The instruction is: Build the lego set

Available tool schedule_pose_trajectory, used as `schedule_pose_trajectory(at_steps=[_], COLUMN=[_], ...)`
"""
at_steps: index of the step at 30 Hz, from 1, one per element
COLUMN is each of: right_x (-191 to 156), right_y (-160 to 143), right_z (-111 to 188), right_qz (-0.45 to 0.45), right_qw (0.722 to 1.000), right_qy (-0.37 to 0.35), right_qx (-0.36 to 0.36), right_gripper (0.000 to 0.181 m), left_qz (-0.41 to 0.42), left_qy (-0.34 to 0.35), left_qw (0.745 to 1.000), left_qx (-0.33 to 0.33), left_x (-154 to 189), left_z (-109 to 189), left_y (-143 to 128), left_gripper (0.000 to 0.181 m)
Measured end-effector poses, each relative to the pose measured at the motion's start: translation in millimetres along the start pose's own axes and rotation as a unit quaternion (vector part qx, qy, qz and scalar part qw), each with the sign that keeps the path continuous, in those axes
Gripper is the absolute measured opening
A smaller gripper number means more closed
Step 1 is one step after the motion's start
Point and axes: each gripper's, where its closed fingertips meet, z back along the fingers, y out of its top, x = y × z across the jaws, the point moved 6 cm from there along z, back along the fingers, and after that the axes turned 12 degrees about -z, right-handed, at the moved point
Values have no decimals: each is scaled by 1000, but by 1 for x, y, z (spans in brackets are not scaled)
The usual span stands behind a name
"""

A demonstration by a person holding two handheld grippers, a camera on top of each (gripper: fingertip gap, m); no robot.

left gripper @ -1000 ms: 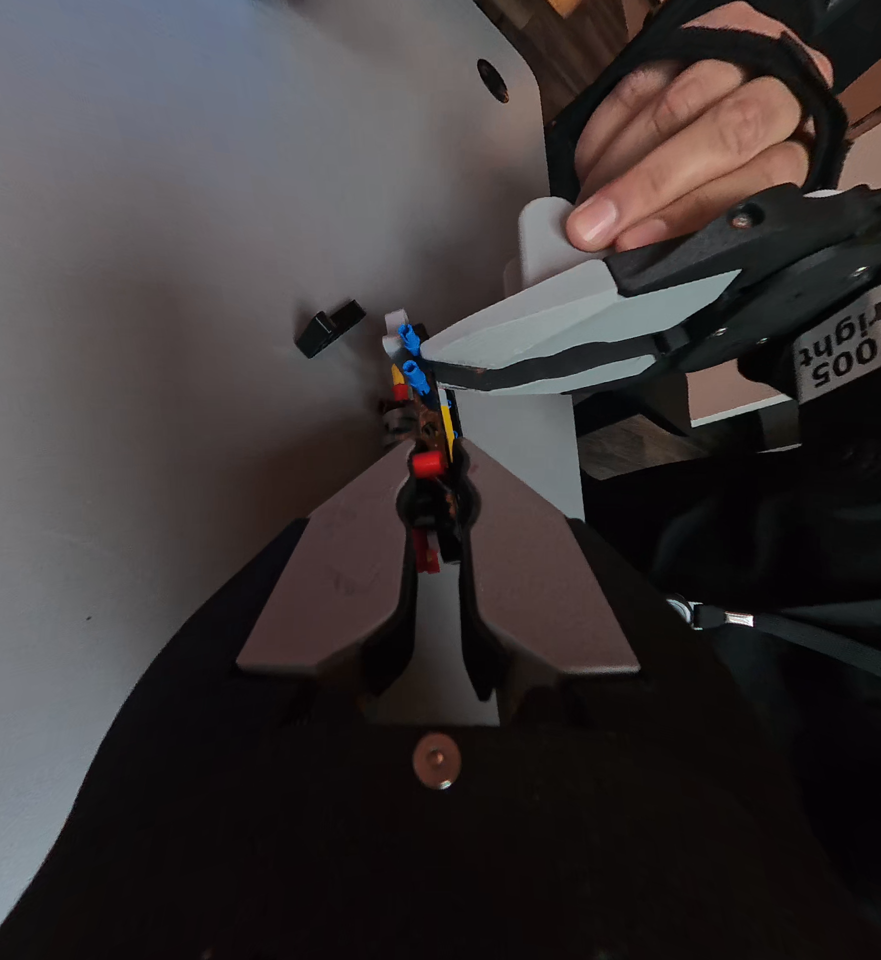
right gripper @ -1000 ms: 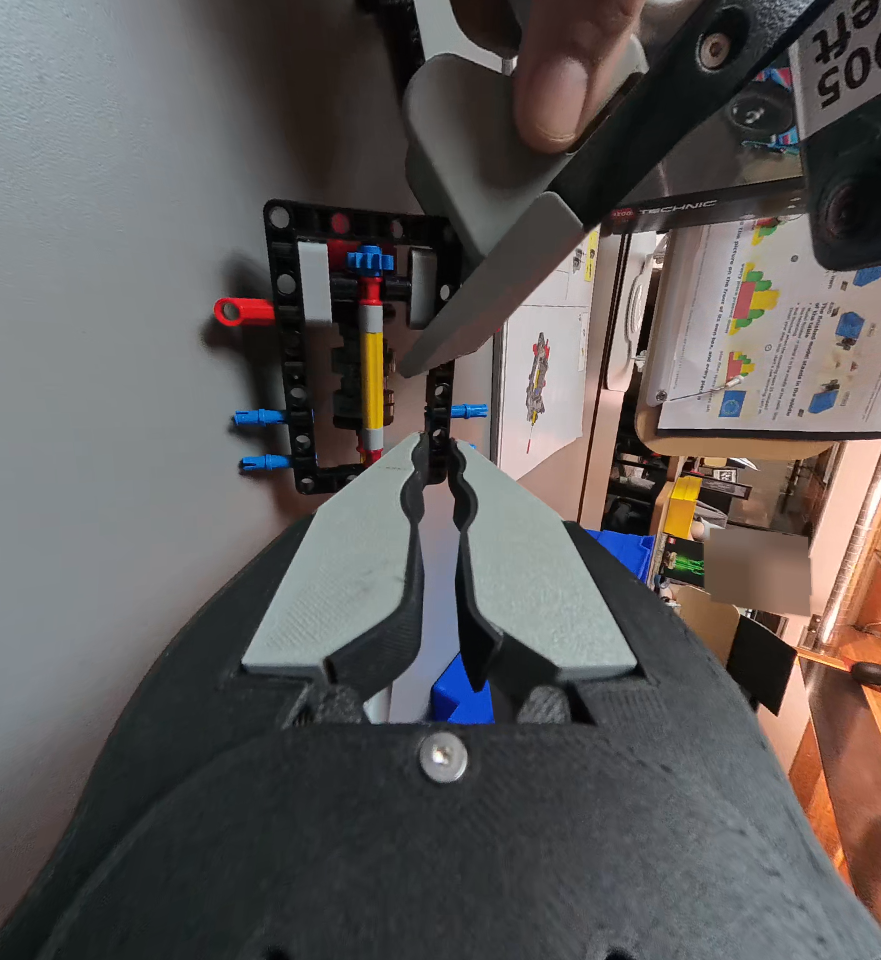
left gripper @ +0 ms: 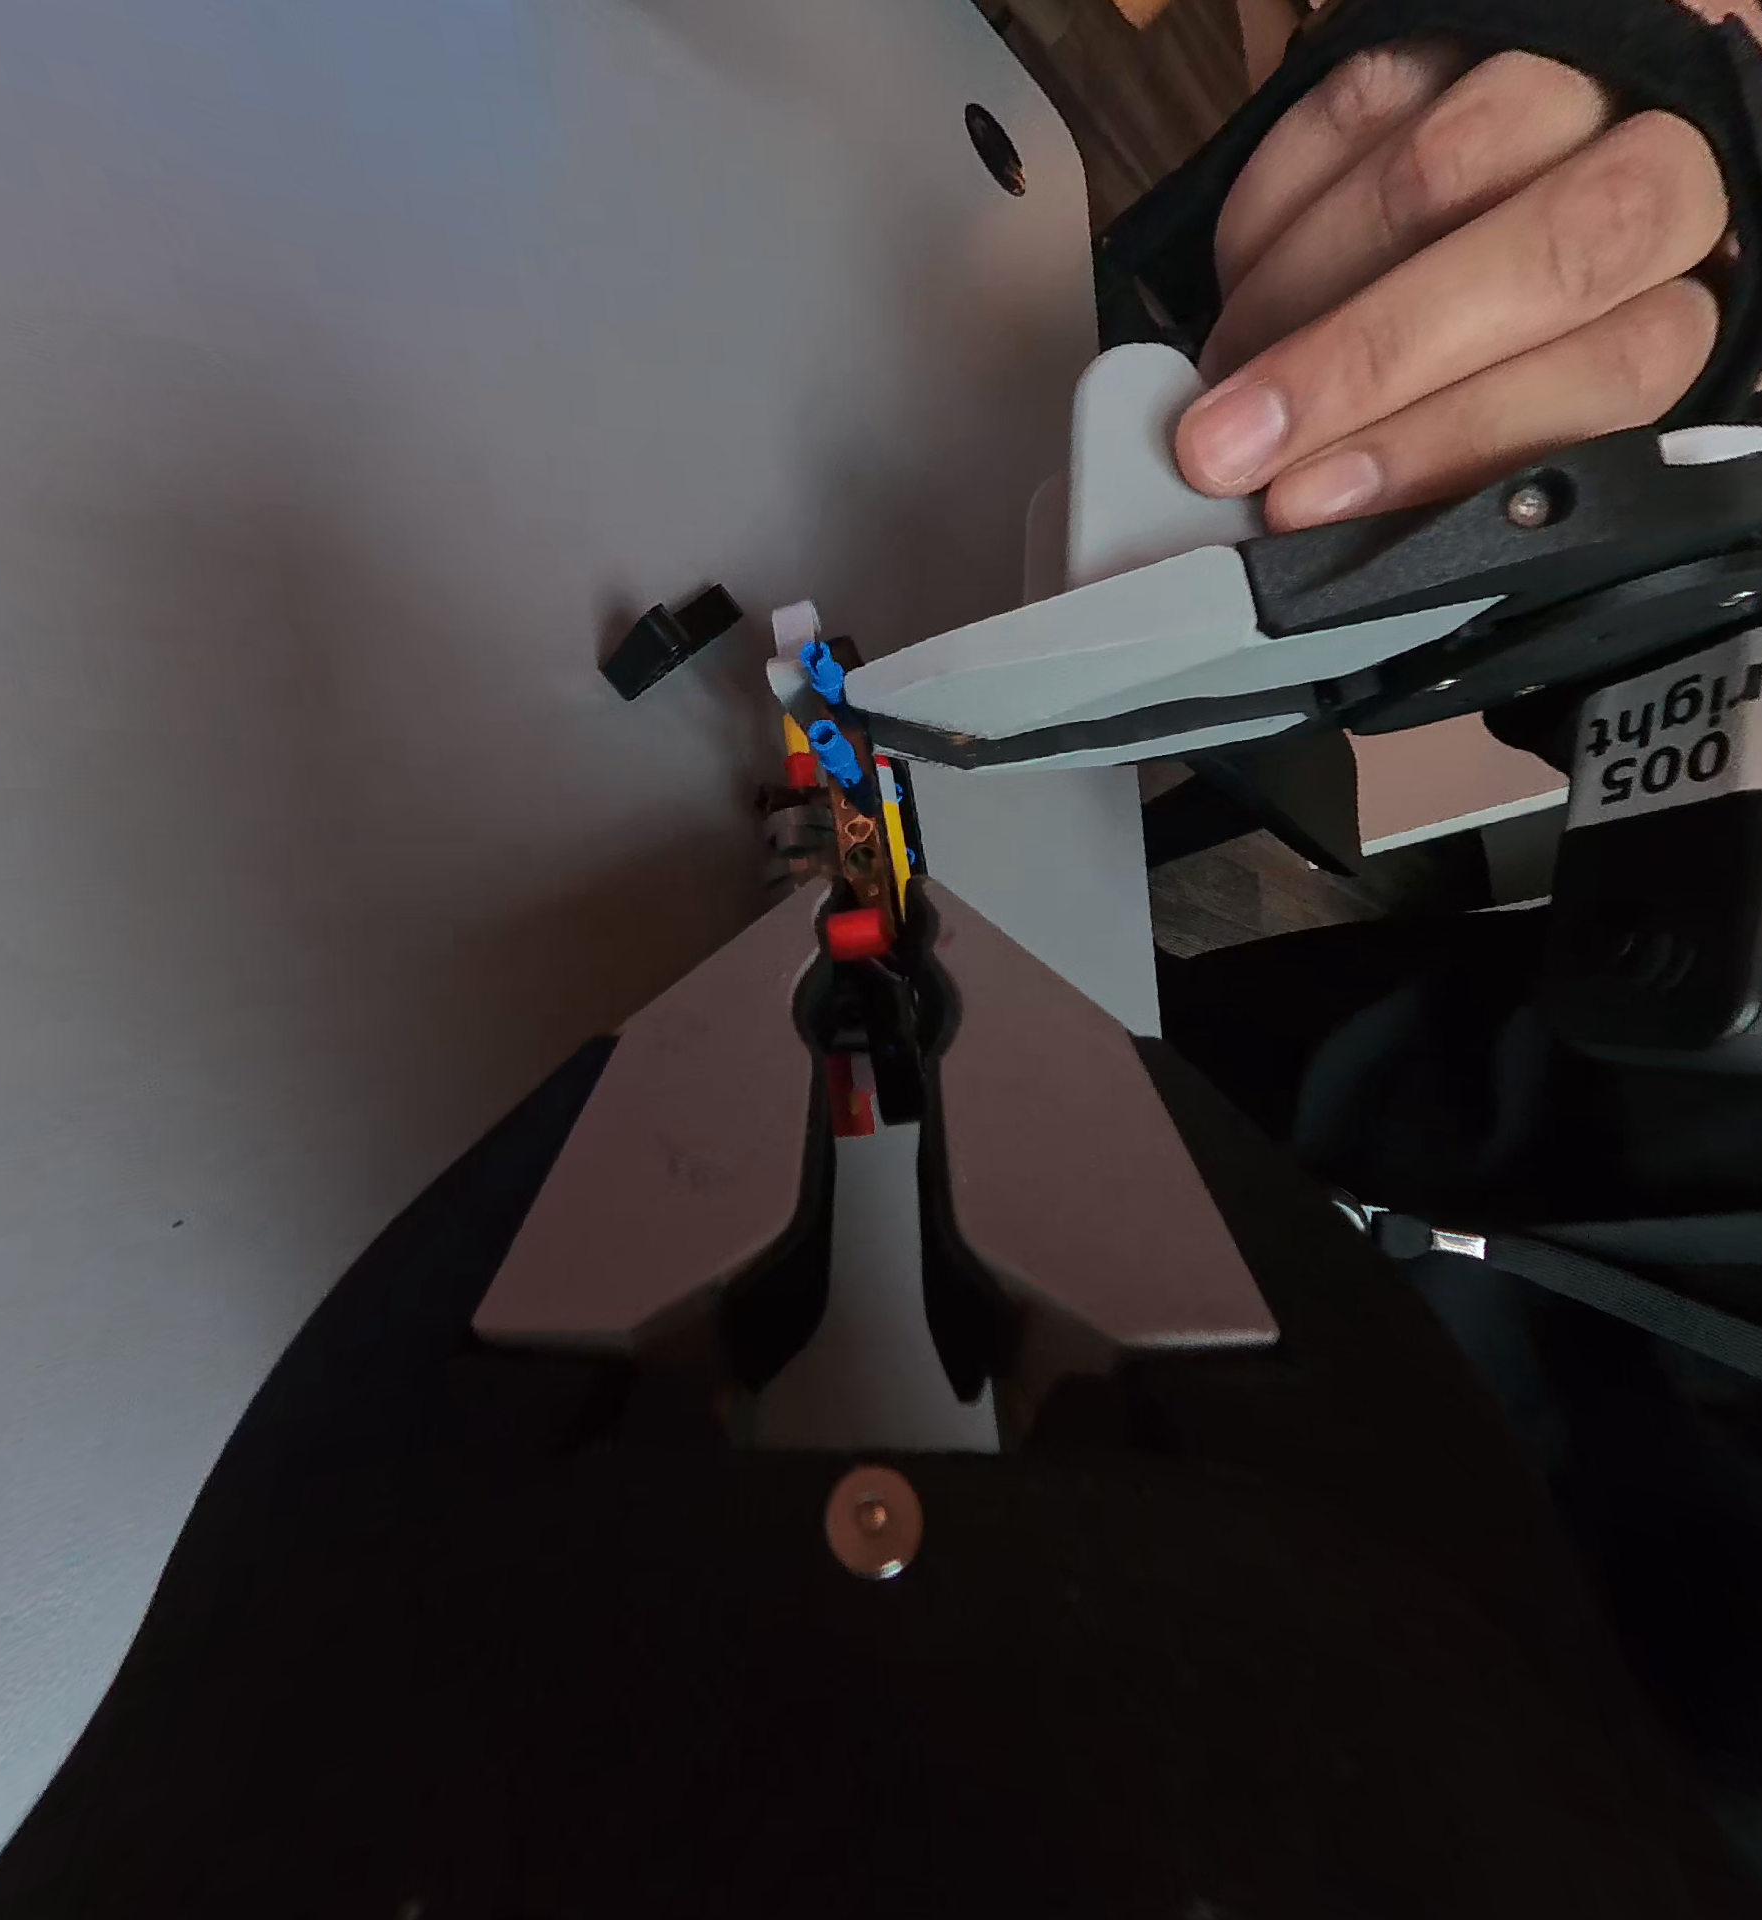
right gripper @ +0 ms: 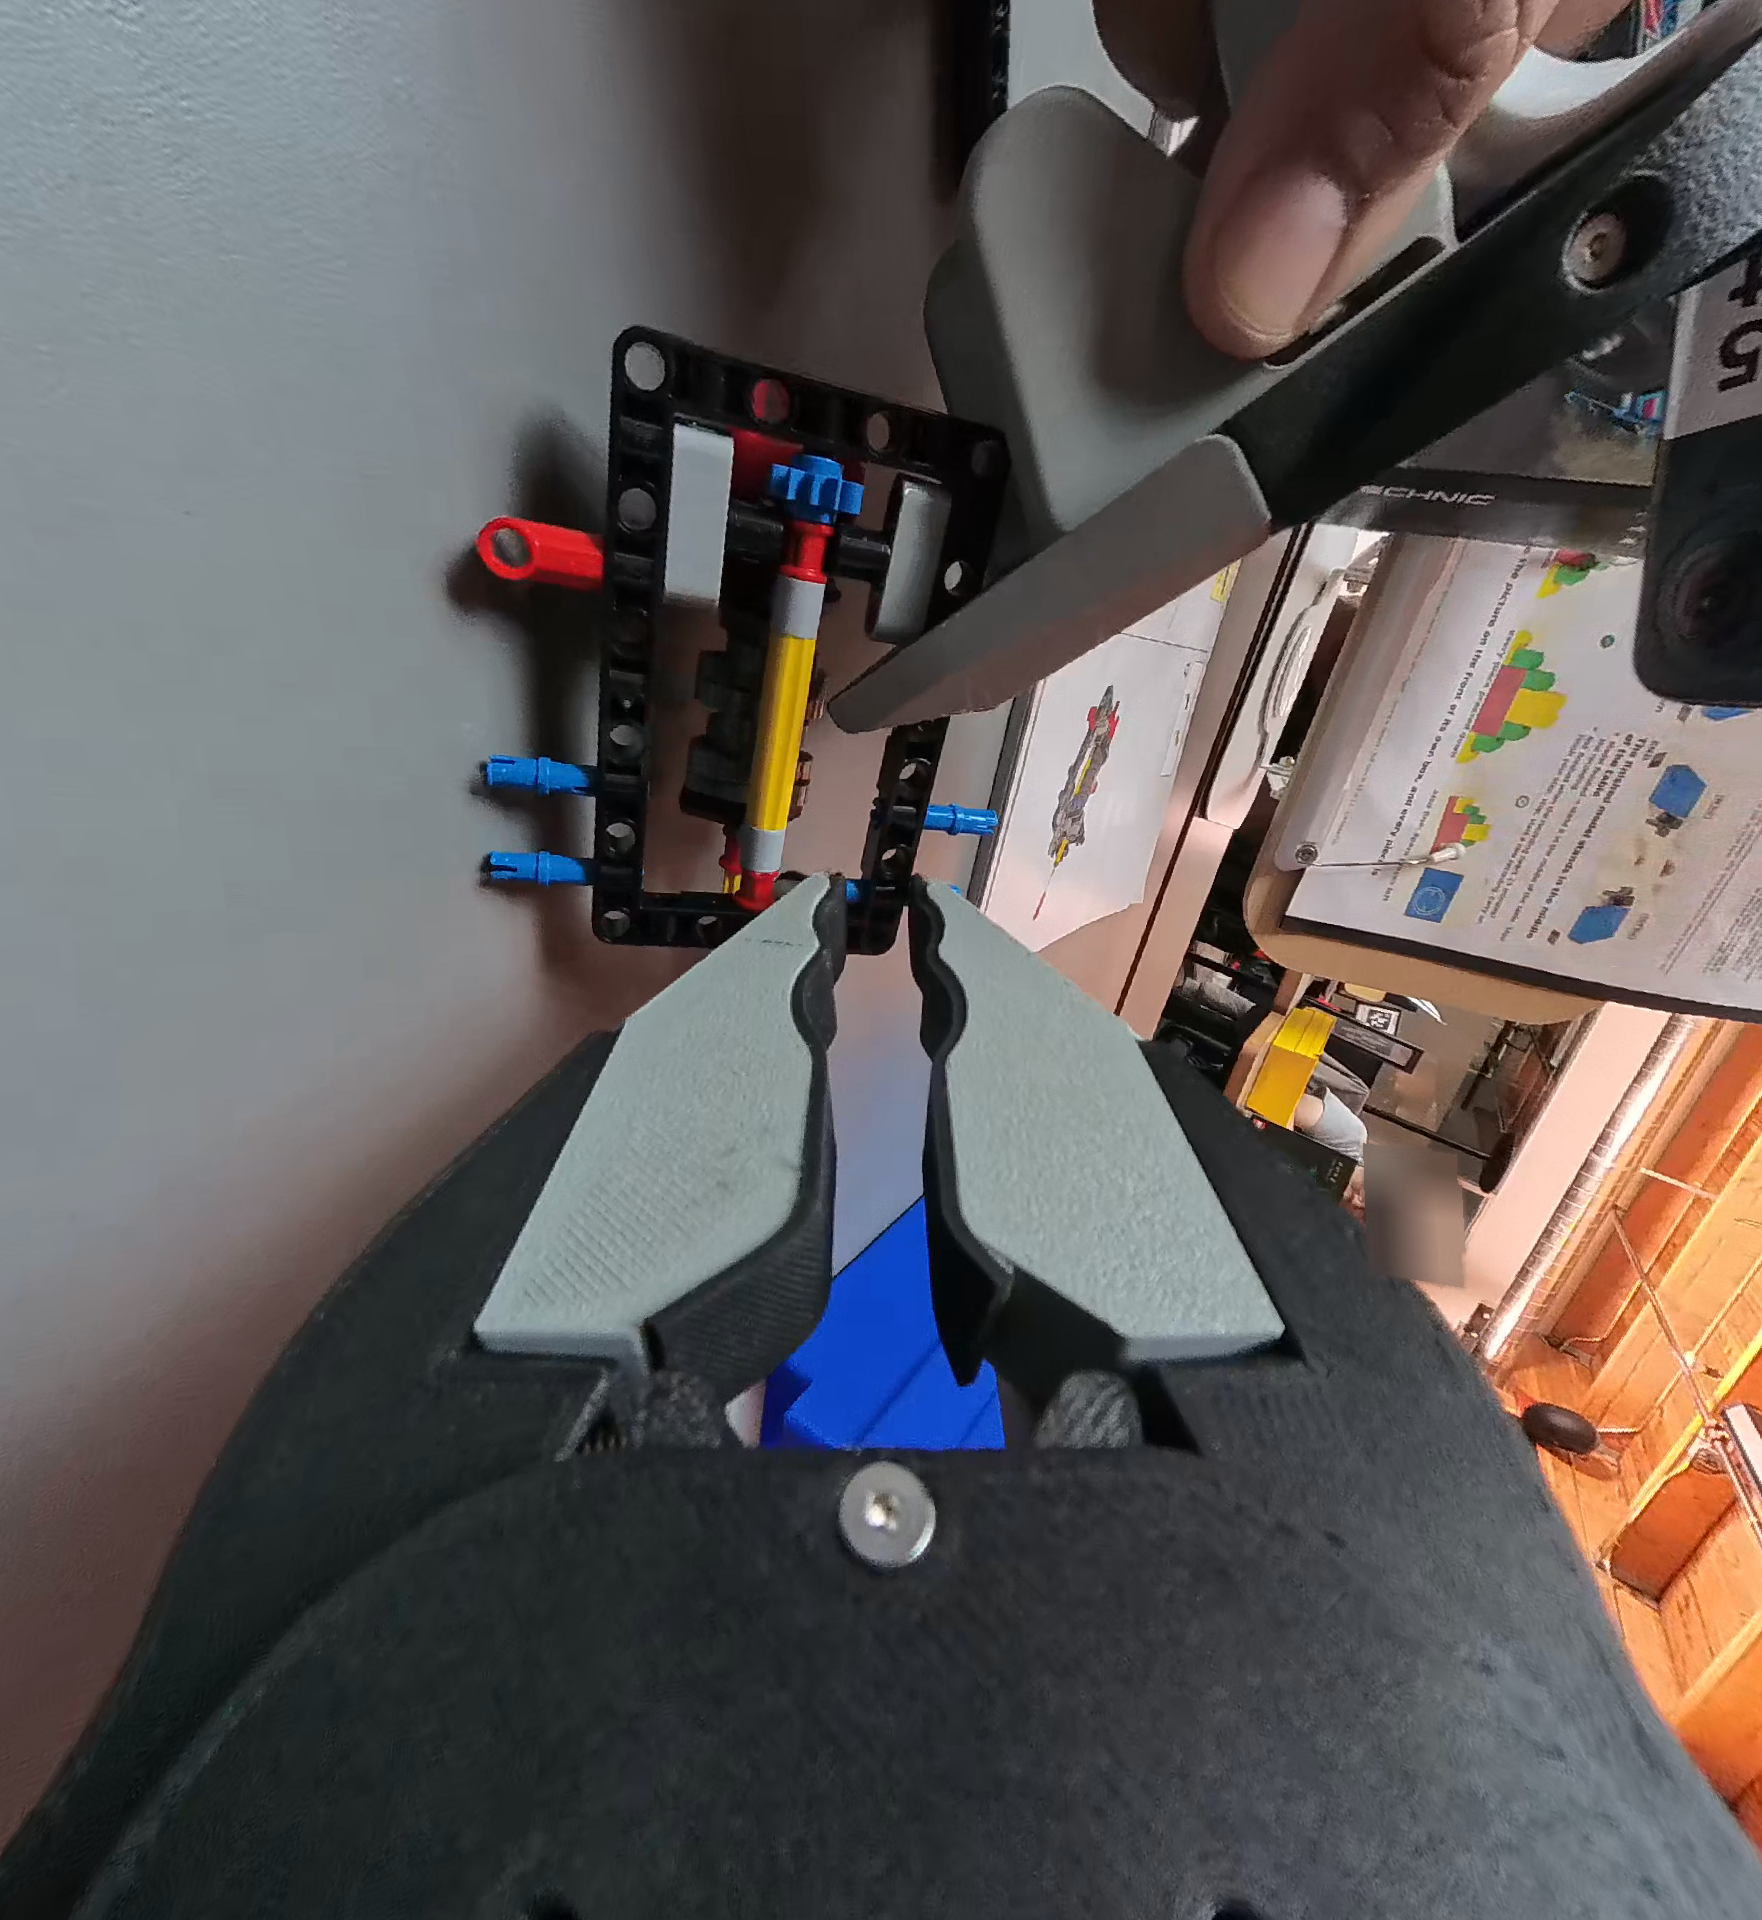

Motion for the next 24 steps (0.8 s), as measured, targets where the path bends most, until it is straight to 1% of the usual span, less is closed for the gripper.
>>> schedule_pose_trajectory(at_steps=[5, 18, 20, 23, 24], right_x=[-2, -2, -1, 4, 5], right_y=[1, -1, -1, -2, -2], right_z=[-1, -6, -5, -1, 1], right_qz=[13, -16, -36, -87, -106], right_qw=[1000, 1000, 999, 995, 993], right_qy=[6, -4, -1, 3, 7], right_qx=[-4, 8, 13, 45, 55], right_gripper=[8, 6, 5, 6, 9], left_qz=[-4, 1, 0, -1, -1], left_qy=[-4, -2, 0, 2, 0], left_qw=[1000, 1000, 1000, 1000, 1000], left_qx=[-9, -6, -6, 2, 7], left_x=[2, 0, -1, -2, -2], left_z=[-1, -1, -1, 2, 4], left_y=[-1, -2, -2, -2, -1], left_gripper=[9, 9, 9, 8, 7])
